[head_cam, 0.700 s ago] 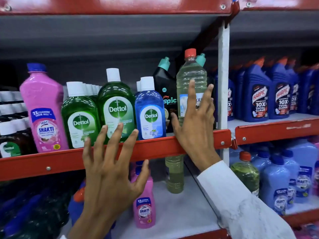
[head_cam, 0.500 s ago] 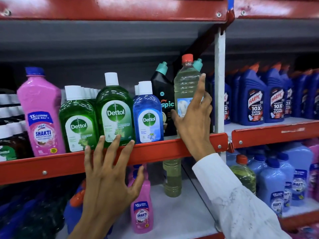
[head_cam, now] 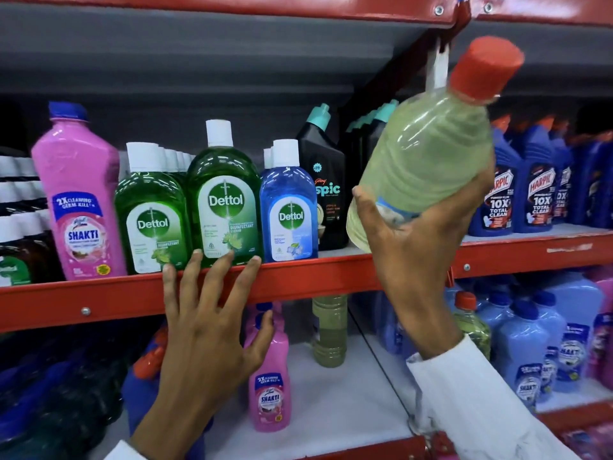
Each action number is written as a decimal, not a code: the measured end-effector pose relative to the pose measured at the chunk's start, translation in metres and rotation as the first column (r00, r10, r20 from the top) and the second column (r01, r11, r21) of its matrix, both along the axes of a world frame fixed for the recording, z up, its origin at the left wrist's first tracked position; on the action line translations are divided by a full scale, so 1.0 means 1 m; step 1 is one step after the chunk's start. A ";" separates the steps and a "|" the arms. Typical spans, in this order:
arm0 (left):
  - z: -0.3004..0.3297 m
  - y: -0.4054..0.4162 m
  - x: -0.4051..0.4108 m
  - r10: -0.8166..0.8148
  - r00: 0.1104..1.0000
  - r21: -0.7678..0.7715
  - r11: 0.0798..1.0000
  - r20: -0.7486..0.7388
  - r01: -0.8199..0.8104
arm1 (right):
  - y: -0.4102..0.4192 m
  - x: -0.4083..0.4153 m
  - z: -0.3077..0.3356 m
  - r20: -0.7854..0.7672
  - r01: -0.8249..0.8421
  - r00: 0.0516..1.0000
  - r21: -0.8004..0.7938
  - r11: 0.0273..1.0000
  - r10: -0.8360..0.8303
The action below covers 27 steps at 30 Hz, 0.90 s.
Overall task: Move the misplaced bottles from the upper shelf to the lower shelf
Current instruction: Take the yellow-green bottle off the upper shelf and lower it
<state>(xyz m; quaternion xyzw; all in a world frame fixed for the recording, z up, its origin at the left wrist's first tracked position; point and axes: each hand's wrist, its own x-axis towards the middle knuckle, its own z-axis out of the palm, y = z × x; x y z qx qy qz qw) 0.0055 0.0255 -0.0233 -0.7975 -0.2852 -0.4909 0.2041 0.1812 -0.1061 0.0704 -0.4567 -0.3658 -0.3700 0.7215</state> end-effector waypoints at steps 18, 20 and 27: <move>0.000 -0.006 0.005 0.028 0.999 -0.040 0.999 0.035 -0.027 | -0.023 -0.003 -0.178 -0.252 -0.222 0.958 -0.358 0.907 0.135; 0.000 -0.007 0.004 0.027 0.999 -0.048 0.999 0.024 -0.026 | -0.006 0.007 -0.199 -0.284 -0.229 0.952 -0.409 0.883 0.115; 0.002 -0.007 0.004 0.014 1.000 -0.062 0.998 0.020 -0.013 | 0.057 0.040 -0.231 -0.406 -0.261 0.911 -0.427 0.866 0.074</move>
